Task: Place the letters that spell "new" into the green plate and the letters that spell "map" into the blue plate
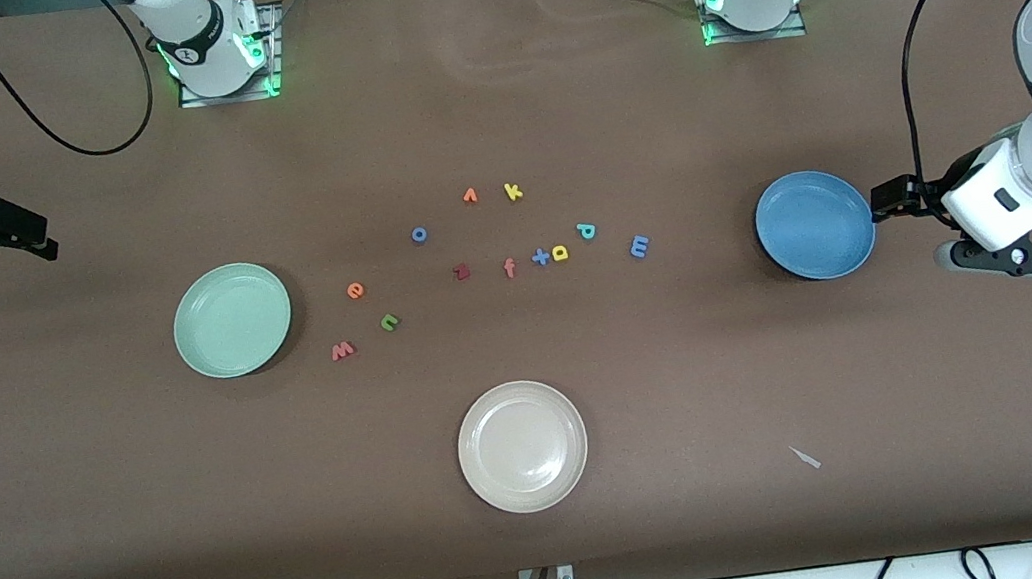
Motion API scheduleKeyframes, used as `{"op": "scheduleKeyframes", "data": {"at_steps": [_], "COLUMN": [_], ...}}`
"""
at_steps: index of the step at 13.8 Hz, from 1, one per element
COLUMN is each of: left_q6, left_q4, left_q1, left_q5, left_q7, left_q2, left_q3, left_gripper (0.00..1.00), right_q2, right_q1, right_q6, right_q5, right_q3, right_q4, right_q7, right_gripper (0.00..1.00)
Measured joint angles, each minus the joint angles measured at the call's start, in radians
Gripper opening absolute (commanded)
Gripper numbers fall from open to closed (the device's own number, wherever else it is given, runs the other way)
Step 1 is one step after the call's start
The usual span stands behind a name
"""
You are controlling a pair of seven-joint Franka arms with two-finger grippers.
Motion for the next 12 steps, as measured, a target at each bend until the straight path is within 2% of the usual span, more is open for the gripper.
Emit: {"op": "scheduleKeyframes", "data": {"at_steps": [12], "left_q6": [-0.001], "left_q4": [-0.004], "left_q1": [0.000], "left_q5": [0.000], "left_q7": [0.001], "left_q2": [0.000], "left_q3": [0.000], "left_gripper": [1.00], "right_q2": [0.000], "right_q1": [0.000], "right_q6": [-0.004], "right_q5": [0.000], "right_q3": [0.000], "right_q4": [0.002], "right_q7": [0.027], "right_gripper": [1.00]}}
